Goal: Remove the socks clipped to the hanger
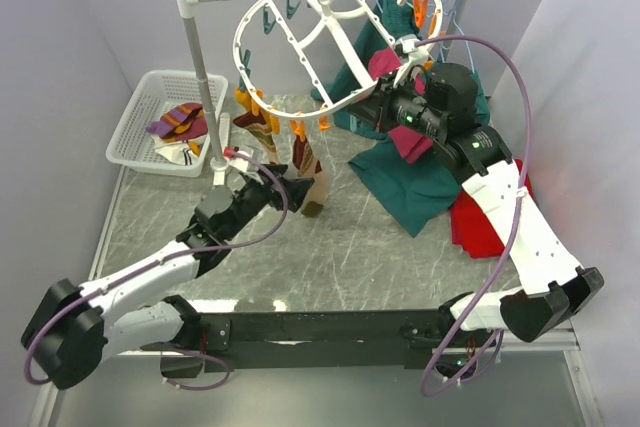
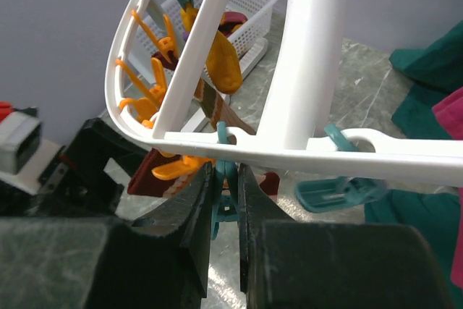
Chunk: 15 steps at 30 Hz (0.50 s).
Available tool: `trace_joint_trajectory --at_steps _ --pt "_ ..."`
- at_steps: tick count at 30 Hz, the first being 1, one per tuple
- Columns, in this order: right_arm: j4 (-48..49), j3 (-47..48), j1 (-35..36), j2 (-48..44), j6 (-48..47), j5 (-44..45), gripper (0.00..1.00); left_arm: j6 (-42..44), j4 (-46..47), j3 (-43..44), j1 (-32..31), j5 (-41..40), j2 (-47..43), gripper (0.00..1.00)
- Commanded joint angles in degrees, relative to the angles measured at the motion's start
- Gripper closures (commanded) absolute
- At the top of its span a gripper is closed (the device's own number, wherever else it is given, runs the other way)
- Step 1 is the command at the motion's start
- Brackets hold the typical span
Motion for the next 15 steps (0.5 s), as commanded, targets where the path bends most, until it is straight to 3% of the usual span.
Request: trace_joint_trajectory --at_steps 1,5,10,15 --pt "-3.26 -1.18 -1.37 -3.41 0.36 -2.76 1.0 2.35 2.13 3.86 -0.15 -8.89 4.51 0.14" --pt "-3.35 -1.8 -1.81 -4.55 0.09 -3.11 1.0 3.31 2.57 6.67 -0.15 -8.11 8.47 0.23" --pt "-3.7 -2.24 -1.9 -4.73 -0.17 -3.46 1.0 3.4 2.92 8.61 -0.24 -7.5 10.15 0.55" --pt "-4.58 -2.15 -1.81 -4.64 0.35 -3.46 0.86 1.82 3.01 8.69 -0.16 -4.43 10.06 0.87"
